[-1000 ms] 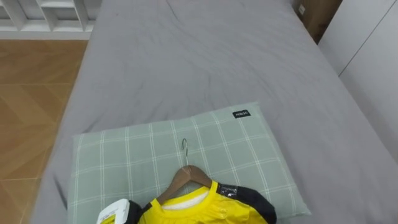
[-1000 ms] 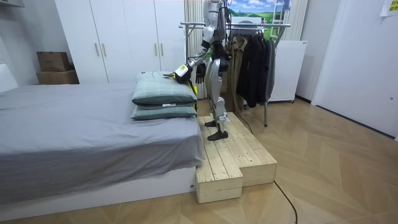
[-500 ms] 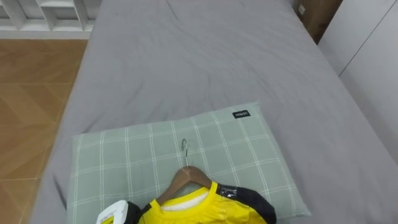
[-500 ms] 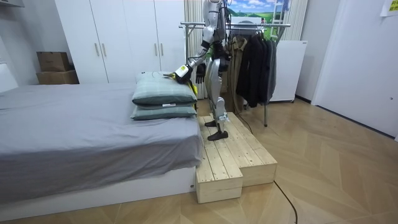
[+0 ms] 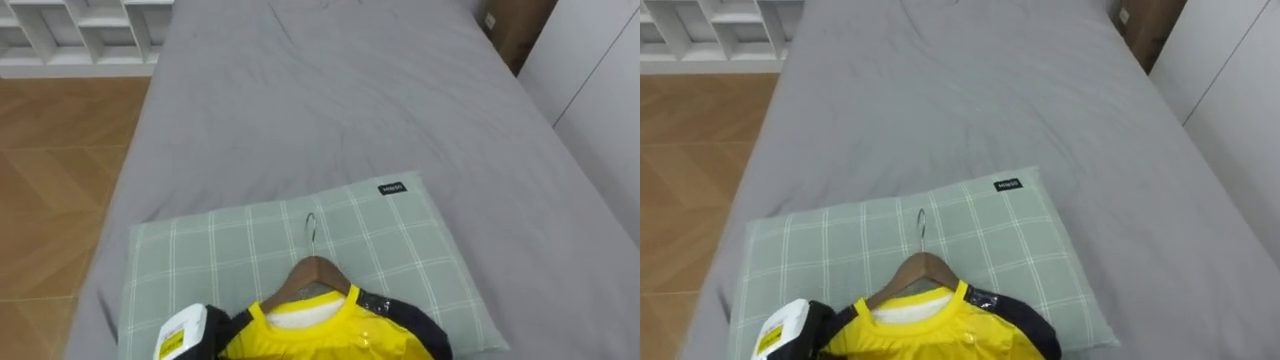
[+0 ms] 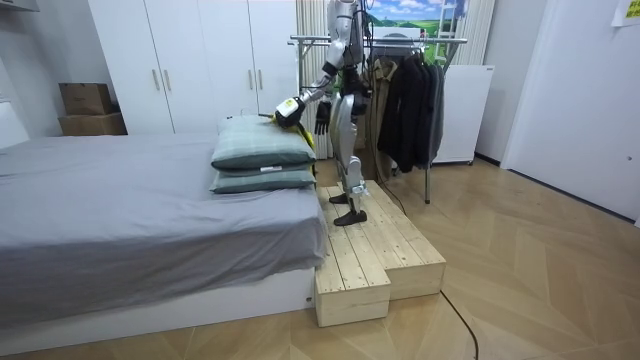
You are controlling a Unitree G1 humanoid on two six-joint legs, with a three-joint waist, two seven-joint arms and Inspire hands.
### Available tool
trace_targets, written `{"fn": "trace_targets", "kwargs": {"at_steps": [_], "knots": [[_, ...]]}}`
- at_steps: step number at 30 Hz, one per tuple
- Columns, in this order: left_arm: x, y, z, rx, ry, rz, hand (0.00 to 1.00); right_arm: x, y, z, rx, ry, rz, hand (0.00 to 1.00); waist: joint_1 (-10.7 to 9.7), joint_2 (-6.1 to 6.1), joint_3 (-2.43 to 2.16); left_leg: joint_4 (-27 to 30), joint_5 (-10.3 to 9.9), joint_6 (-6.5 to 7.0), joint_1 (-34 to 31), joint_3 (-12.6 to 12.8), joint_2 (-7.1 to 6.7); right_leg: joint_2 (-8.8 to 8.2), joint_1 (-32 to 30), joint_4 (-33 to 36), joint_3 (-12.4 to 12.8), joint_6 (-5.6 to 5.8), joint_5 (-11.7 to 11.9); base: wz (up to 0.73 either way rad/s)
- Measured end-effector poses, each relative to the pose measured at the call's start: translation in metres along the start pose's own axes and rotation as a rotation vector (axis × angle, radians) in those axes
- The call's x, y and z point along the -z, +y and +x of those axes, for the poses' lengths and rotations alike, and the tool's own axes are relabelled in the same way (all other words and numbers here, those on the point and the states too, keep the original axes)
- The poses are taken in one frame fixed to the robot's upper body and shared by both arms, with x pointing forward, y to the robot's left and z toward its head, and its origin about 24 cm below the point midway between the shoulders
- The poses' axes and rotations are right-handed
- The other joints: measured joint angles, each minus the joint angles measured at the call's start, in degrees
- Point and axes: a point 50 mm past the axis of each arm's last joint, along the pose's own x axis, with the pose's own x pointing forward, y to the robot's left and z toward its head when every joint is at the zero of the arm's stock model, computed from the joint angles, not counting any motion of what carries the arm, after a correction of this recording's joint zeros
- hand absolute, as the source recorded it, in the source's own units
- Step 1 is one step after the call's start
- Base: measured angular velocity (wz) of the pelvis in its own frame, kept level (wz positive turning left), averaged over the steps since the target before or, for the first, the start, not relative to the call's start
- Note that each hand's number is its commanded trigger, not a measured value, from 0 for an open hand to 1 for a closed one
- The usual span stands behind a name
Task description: Hang clothes
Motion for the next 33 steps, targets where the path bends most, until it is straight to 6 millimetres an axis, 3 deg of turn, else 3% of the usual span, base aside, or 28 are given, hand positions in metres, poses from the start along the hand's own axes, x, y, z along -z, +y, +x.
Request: {"fn": "trace_targets", "kwargs": {"at_steps": [9,14,21,25,33], "knots": [[-0.036,0.039,0.005,-0.233,-0.183,-0.078,1.0,0.025,-0.008,-0.004,0.03,0.048,0.102,0.0,-0.22,2.31,-0.8,-0.18,-0.18,-0.23,4.05,-0.77,-0.07,0.18,5.14,-1.65,-0.8,0.14,0.26,0.03],[-0.061,0.08,-0.003,-0.437,-0.319,-0.158,1.0,0.039,-0.01,-0.007,0.044,0.077,0.18,0.0,-0.07,2.9,-1.03,-1.33,-0.1,-0.33,6.97,-0.7,-0.22,0.41,7.94,-2.89,0.04,0.22,0.15,-0.01],[-0.067,0.088,-0.007,-0.472,-0.351,-0.182,1.0,0.044,-0.01,-0.008,0.047,0.09,0.188,0.0,0.02,1.97,-0.89,-1.84,-0.08,-0.37,8.61,-0.64,-0.29,0.52,9.28,-3.49,0.06,0.26,0.1,0.0],[-0.074,0.106,-0.013,-0.535,-0.41,-0.186,1.0,0.05,-0.013,-0.01,0.072,0.096,0.228,0.0,-0.05,1.28,-0.95,-2.01,-0.1,-0.4,9.21,-0.64,-0.33,0.54,9.95,-3.56,0.33,0.26,0.1,-0.01],[-0.072,0.112,-0.019,-0.575,-0.423,-0.194,1.0,0.059,-0.03,-0.015,0.164,0.105,0.21,0.0,-0.01,1.43,-0.9,-2.51,-0.26,-0.65,11.45,-0.77,-0.34,0.7,12.46,-4.26,0.57,0.42,-0.02,-0.02]]}}
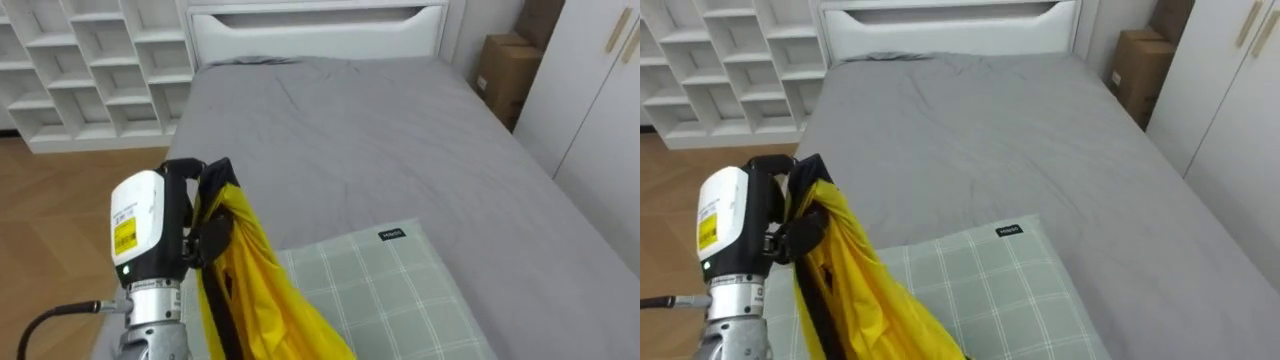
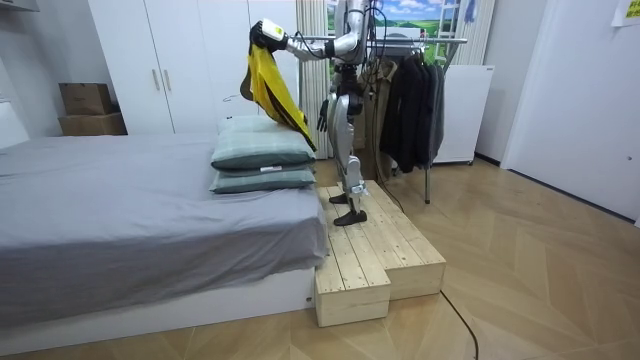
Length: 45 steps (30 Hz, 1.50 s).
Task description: Hang clothes
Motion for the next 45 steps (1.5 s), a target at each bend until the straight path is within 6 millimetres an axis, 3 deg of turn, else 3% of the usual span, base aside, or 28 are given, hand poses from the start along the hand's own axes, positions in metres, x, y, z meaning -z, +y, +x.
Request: {"fn": "trace_targets", "kwargs": {"at_steps": [6,11,15,20,22,30,36,38,45], "knots": [[0.003,0.0,-0.006,0.001,0.005,-0.015,1.0,-0.016,-0.003,0.0,0.044,-0.073,0.029,0.0,-0.03,0.15,0.06,-0.5,-0.05,-0.08,0.78,0.1,0.06,0.09,0.09,-0.03,0.08,-0.07,-0.04,-0.01],[0.002,0.0,-0.006,-0.002,-0.005,-0.021,1.0,-0.047,0.0,-0.002,0.065,-0.195,0.045,0.0,0.1,0.05,0.09,-0.59,-0.05,-0.08,1.52,0.22,0.06,0.09,0.71,-0.02,0.02,-0.07,-0.04,-0.01],[0.001,0.002,-0.005,-0.003,-0.017,-0.018,1.0,-0.085,0.008,-0.01,0.058,-0.36,0.063,0.0,0.18,0.03,0.08,-0.57,-0.05,-0.08,1.09,0.25,0.06,0.09,0.71,-0.02,0.2,-0.07,-0.04,0.0],[-0.01,0.005,-0.001,-0.003,-0.081,-0.006,1.0,-0.145,0.022,-0.039,-0.004,-0.652,0.059,0.0,1.48,-0.11,0.03,-0.55,-0.04,-0.08,1.26,0.78,0.09,0.05,0.49,0.19,0.78,-0.07,-0.03,-0.05],[-0.01,0.005,-0.001,0.005,-0.084,-0.004,1.0,-0.158,0.028,-0.049,-0.031,-0.73,0.058,0.0,1.49,-0.2,0.07,-0.47,-0.05,-0.08,1.67,0.61,0.09,0.04,1.07,0.1,0.69,-0.06,-0.03,0.0],[-0.02,0.003,0.0,0.079,-0.175,0.097,1.0,-0.179,0.046,-0.071,-0.133,-0.866,-0.033,0.0,3.02,0.06,0.24,-0.49,-0.23,-0.29,1.72,0.11,0.2,0.19,1.42,0.01,0.24,-0.06,-0.02,0.04],[-0.038,0.014,0.006,0.061,-0.273,0.112,1.0,-0.187,0.052,-0.082,-0.214,-0.926,-0.058,0.0,3.14,2.02,0.37,0.11,-0.37,-0.24,1.07,-0.32,0.2,0.16,1.24,0.2,-0.04,-0.08,0.0,0.03],[-0.045,0.02,0.008,0.038,-0.311,0.106,1.0,-0.189,0.052,-0.084,-0.216,-0.943,-0.062,0.0,2.8,2.93,0.12,0.49,-0.38,-0.23,0.73,-0.81,0.14,0.1,1.32,0.2,-0.6,-0.08,0.0,0.11],[-0.054,0.027,0.01,0.013,-0.376,0.087,1.0,-0.19,0.051,-0.085,-0.216,-0.957,-0.05,0.0,2.98,3.9,0.19,0.89,-0.38,-0.24,0.28,-1.23,0.15,0.1,1.29,0.22,-1.04,-0.08,0.0,0.04]]}}
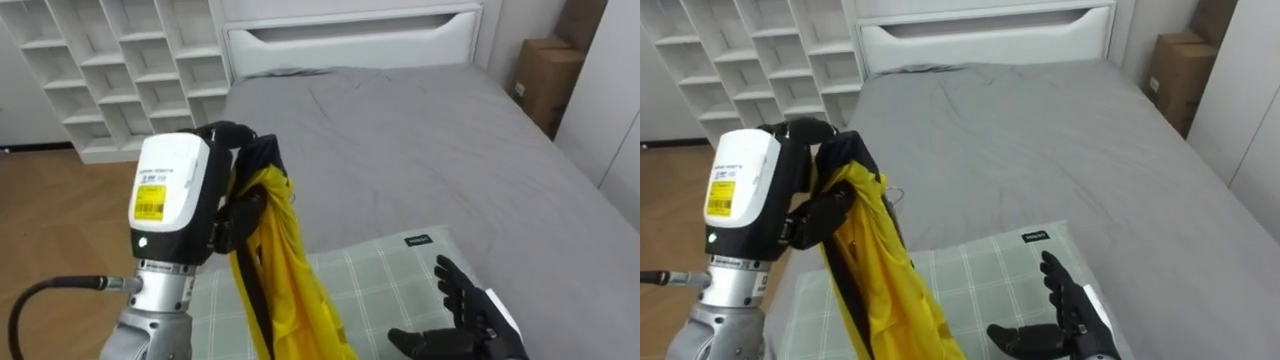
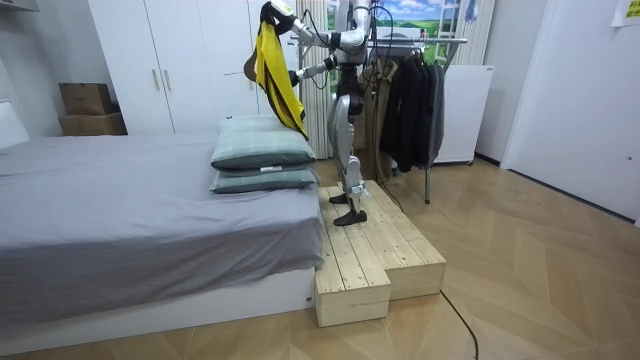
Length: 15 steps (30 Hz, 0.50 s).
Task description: Hang clothes
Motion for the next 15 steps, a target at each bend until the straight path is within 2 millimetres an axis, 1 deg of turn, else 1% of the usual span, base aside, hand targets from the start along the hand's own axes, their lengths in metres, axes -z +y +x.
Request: {"fn": "trace_targets", "kwargs": {"at_steps": [3,8,12,15], "knots": [[0.002,0.004,0.005,0.005,-0.042,0.058,1.0,0.0,-0.003,0.0,0.002,0.0,0.034,0.0,0.17,0.12,0.06,0.0,0.0,0.0,-0.06,0.0,0.0,-0.01,-0.09,-0.07,0.0,0.0,0.0,0.0],[0.001,0.01,0.009,0.006,-0.104,0.138,1.0,-0.001,-0.009,0.0,-0.001,0.002,0.042,0.0,0.16,0.75,0.44,-0.13,0.0,0.0,0.09,0.07,-0.07,-0.09,-0.06,-0.11,0.09,0.0,0.0,0.0],[-0.001,0.011,0.01,0.0,-0.12,0.148,1.0,0.003,-0.009,-0.001,-0.015,0.021,0.042,0.0,0.05,0.84,0.42,-0.13,0.0,0.0,0.09,0.13,-0.03,-0.05,-0.05,-0.2,0.11,0.0,0.0,0.0],[-0.001,0.011,0.01,-0.001,-0.123,0.149,1.0,0.01,-0.009,-0.002,-0.012,0.051,0.06,0.0,0.31,0.93,0.4,-0.13,0.0,0.0,0.17,0.29,-0.03,-0.05,-0.07,-0.19,0.35,0.0,0.0,-0.02]]}}
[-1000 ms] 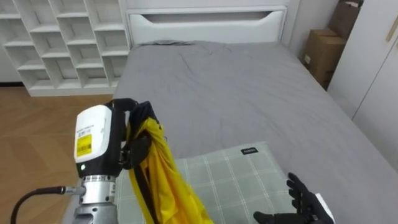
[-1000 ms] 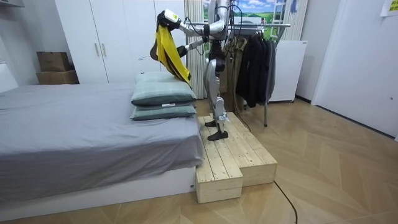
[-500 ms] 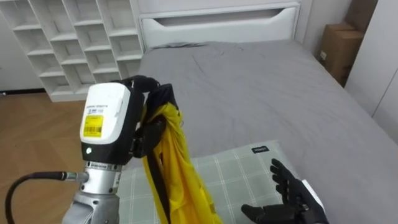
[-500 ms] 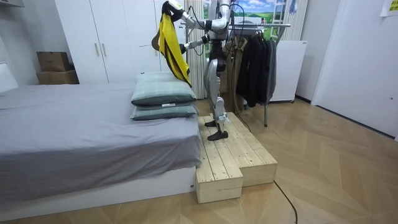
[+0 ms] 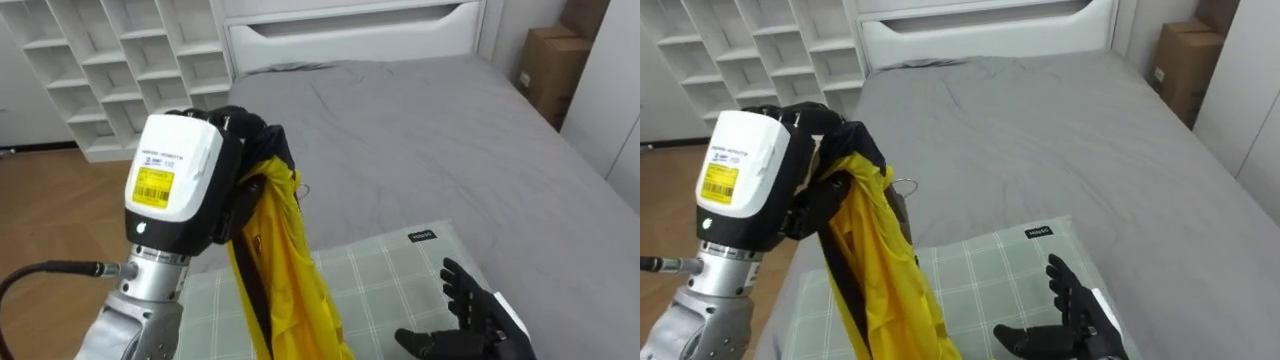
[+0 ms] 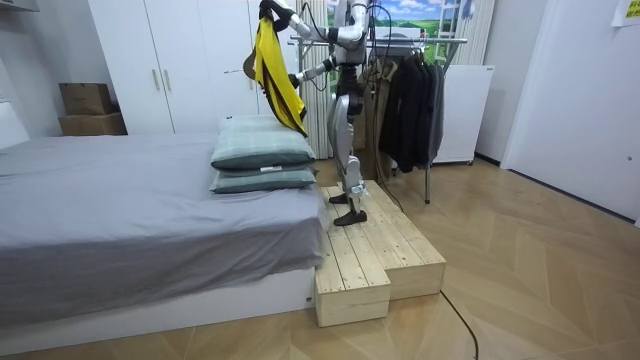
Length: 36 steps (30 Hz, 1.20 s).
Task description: Hang clothes
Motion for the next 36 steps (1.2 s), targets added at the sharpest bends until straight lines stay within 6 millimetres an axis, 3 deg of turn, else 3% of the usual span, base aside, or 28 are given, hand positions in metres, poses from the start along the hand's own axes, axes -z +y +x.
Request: {"fn": "trace_targets", "kwargs": {"at_steps": [4,12,20,29,36], "knots": [[0.0,0.001,0.001,0.007,-0.019,0.012,1.0,0.01,0.002,-0.001,-0.01,0.044,0.06,0.0,-0.17,0.24,0.04,-0.06,-0.01,0.0,-0.12,0.04,0.01,0.0,-0.11,-0.02,-0.01,0.0,0.0,0.0],[-0.004,0.008,0.007,-0.011,-0.08,0.021,1.0,0.01,0.004,0.0,-0.045,0.041,0.108,0.0,-0.08,1.05,0.01,-0.14,0.0,0.0,0.03,0.16,0.02,0.02,-0.16,0.15,0.18,0.0,0.0,-0.01],[-0.006,0.014,0.01,-0.026,-0.117,0.033,1.0,-0.015,0.014,0.013,-0.145,-0.03,0.06,0.0,0.07,0.33,0.02,-0.08,0.02,0.01,-0.05,0.34,-0.01,0.01,-0.3,0.16,0.56,0.02,-0.02,-0.02],[-0.009,0.016,0.011,-0.032,-0.137,0.063,1.0,-0.02,0.026,0.014,-0.216,-0.049,0.068,0.0,0.34,-0.22,0.02,0.01,0.02,0.0,-0.26,0.28,-0.03,-0.02,-0.38,-0.04,0.45,0.03,-0.03,0.0],[-0.025,0.012,0.017,-0.035,-0.227,0.108,1.0,-0.016,0.037,0.02,-0.246,-0.018,0.139,0.0,1.0,-0.16,-0.02,0.1,0.02,0.0,0.43,0.11,-0.02,-0.06,0.47,-0.01,0.19,0.03,-0.02,0.01]]}}
